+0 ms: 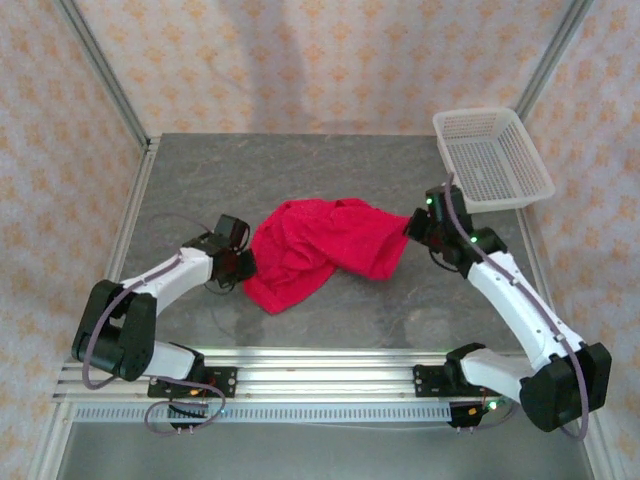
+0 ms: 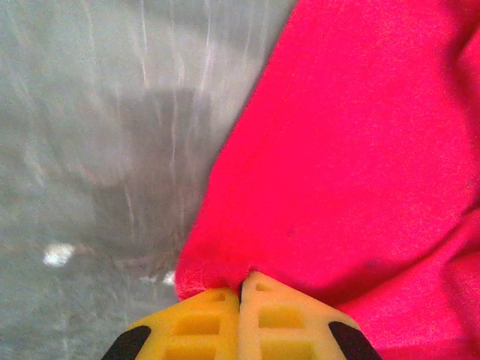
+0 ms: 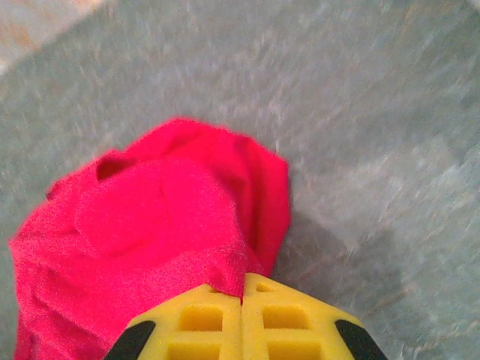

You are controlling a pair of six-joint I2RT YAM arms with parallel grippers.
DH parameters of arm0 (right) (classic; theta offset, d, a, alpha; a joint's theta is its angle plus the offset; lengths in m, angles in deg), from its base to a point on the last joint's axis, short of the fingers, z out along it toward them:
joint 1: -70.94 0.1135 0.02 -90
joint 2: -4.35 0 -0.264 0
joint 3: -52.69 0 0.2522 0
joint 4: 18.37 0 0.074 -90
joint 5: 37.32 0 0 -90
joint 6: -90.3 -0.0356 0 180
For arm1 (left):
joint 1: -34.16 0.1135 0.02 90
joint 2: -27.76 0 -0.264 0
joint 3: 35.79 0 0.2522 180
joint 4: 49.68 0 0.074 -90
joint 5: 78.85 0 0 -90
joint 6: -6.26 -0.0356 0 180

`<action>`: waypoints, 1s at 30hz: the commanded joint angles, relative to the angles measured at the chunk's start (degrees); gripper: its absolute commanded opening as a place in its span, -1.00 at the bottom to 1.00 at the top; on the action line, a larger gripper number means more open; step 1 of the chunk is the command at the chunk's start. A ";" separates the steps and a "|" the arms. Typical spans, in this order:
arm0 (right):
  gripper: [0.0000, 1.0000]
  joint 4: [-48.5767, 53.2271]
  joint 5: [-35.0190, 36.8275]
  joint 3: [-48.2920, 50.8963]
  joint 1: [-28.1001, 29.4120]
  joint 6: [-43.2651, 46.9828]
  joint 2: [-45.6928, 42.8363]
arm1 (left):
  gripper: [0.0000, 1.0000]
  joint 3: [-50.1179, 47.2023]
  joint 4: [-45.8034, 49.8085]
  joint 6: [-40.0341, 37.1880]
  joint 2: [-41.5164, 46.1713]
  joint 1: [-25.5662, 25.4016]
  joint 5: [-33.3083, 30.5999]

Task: Fold the inside-out t-shirt
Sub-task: Turn the T-shirt inside out at the center of the table.

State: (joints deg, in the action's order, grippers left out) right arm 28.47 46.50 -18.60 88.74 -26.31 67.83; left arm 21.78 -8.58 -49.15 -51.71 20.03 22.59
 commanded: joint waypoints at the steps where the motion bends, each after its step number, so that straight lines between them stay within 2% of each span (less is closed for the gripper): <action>1: -1.00 3.64 1.10 -6.15 -3.78 1.89 -1.62 | -1.00 10.84 3.73 -1.72 5.56 3.03 -4.05; 6: -1.00 6.26 0.20 -18.94 -7.78 3.09 1.34 | -1.00 26.44 4.48 -0.60 8.20 7.11 -3.47; 10: -1.00 10.75 -0.01 -33.08 -9.83 4.73 4.01 | -1.00 37.80 5.98 0.62 8.98 11.67 -1.63; 17: -1.00 20.78 0.75 -51.87 -11.04 7.84 6.13 | -1.00 48.30 6.48 0.73 17.50 21.08 -4.04; 24: -1.00 25.40 -1.74 -59.23 -11.04 5.89 5.29 | -1.00 56.58 9.43 -3.65 20.15 22.46 -5.55; 30: -1.00 24.17 -0.31 -58.91 -11.06 6.30 8.94 | -1.00 57.90 7.35 -5.45 12.92 22.44 -1.23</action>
State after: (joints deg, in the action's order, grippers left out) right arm 52.56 45.19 -77.55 78.01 -20.43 74.54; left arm 80.60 -1.04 -52.80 -32.87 42.10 19.51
